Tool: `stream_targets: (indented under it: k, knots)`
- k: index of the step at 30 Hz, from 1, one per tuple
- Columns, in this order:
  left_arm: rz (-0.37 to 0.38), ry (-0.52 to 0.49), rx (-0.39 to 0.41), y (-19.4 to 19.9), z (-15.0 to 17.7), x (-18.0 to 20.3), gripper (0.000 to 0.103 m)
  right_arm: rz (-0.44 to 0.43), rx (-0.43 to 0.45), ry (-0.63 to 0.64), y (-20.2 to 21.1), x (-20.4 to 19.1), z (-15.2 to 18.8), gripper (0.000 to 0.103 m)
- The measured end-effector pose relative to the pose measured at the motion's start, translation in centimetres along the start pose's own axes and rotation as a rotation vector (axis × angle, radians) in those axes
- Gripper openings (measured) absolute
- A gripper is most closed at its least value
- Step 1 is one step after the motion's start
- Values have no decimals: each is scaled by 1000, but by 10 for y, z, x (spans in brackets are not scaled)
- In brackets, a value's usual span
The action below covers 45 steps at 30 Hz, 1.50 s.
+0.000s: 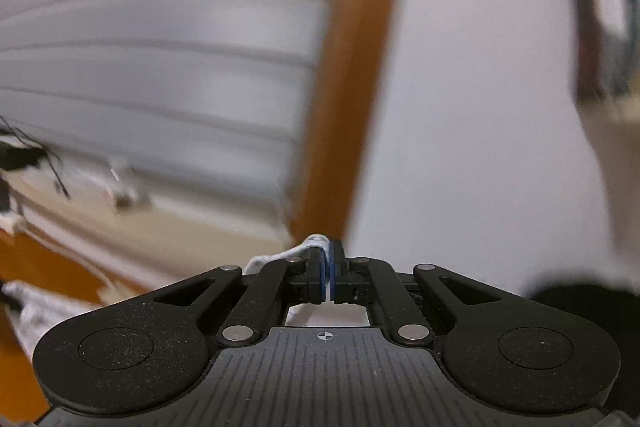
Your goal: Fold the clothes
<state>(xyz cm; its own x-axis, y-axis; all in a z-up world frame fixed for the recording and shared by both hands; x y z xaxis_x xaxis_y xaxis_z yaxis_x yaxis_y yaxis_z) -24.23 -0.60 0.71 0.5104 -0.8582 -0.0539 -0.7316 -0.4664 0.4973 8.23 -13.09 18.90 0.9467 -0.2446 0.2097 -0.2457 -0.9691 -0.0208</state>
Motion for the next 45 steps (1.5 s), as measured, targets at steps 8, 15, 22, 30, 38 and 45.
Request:
stream_targets:
  k: [8,15,22,30,38,45]
  knots:
    - [-38,72,25,107,31,-25,7,-182,180,77,-74,-139,-129,3]
    - [-107,159,-39,159,79,-47,8,-375,111,81,-124,-255,-130,4]
    - [-189,206,-48,165,77,-81,11,-437,-43,99,-128,-259,-75,35]
    - [-193,195,-7,145,47,-81,20,-514,-210,102,-126,-260,-19,38]
    - [-179,191,42,115,11,-79,41,-638,-307,-9,-102,-257,-2,59]
    - [-123,224,97,67,-29,-71,57,-744,-391,-110,-80,-252,10,66]
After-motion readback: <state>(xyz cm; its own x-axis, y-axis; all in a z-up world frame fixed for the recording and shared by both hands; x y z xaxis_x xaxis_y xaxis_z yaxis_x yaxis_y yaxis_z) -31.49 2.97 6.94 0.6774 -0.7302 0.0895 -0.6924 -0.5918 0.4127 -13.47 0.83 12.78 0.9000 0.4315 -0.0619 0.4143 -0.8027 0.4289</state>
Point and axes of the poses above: each gripper's, at about its wrist camera, not at the fingertips, and y roughly against the way its jaws point, x to its right, z to its underside, the point moved 10 cm from there along -y, roughly the way its jaws point, and after that the axes turned 8 degrees about x, right-handed, at the moved point
